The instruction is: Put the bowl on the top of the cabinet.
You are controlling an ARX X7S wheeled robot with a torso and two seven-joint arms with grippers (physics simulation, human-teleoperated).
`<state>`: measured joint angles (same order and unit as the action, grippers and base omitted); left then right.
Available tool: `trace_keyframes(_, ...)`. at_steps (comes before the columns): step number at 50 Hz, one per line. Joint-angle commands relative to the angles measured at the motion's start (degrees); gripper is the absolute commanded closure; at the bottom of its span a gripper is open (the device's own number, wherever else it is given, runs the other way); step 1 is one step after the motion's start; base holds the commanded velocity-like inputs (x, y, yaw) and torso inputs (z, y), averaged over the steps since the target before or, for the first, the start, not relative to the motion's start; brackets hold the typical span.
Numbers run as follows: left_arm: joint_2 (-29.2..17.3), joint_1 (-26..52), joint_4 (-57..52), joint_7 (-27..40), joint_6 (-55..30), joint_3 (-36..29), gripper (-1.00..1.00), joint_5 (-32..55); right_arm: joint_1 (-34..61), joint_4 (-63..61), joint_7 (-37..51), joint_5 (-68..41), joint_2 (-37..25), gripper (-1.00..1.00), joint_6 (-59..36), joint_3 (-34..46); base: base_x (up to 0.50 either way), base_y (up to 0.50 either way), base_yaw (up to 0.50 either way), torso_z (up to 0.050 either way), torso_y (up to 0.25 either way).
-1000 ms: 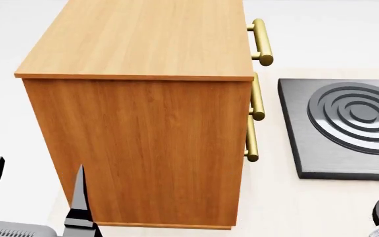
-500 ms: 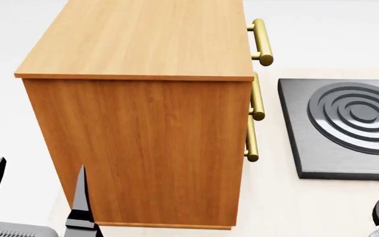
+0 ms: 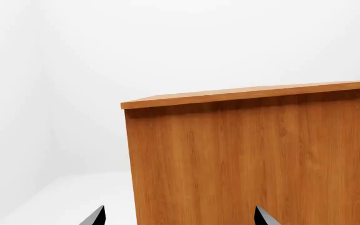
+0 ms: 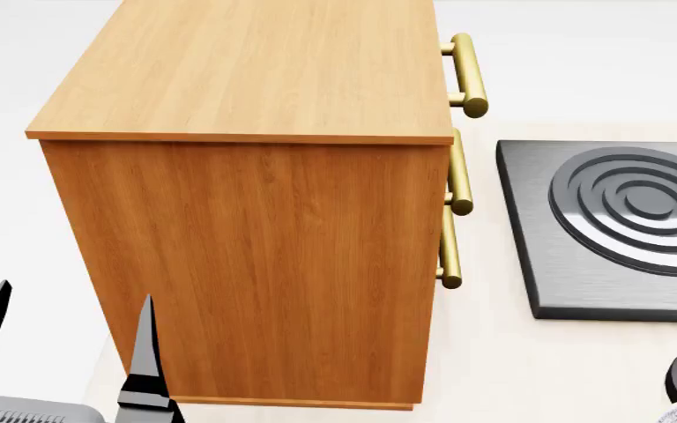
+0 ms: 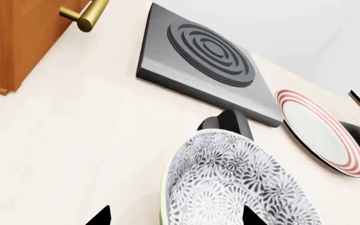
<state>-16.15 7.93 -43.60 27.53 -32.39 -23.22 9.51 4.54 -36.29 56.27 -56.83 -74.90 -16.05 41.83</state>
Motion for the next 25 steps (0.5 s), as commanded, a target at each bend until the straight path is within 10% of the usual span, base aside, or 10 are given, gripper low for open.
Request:
trace_keyframes(1,-0.2,0.1,-0.2,0.3,-0.2,-0.2,-1.00,0.2,-0.2,0.4,-0.2,0.0,0.2,-1.00,0.1,0.0,0.00,0.00,0.00,0.000,0.000)
trace_keyframes(25,-0.4,0.1,0.5,0.8,0.7,-0.5,-1.00,0.6,-0.7,1.9,-0.7,0.4,1.0,-1.00,0.5,0.2,0.00,0.00,0.00,0.000,0.000)
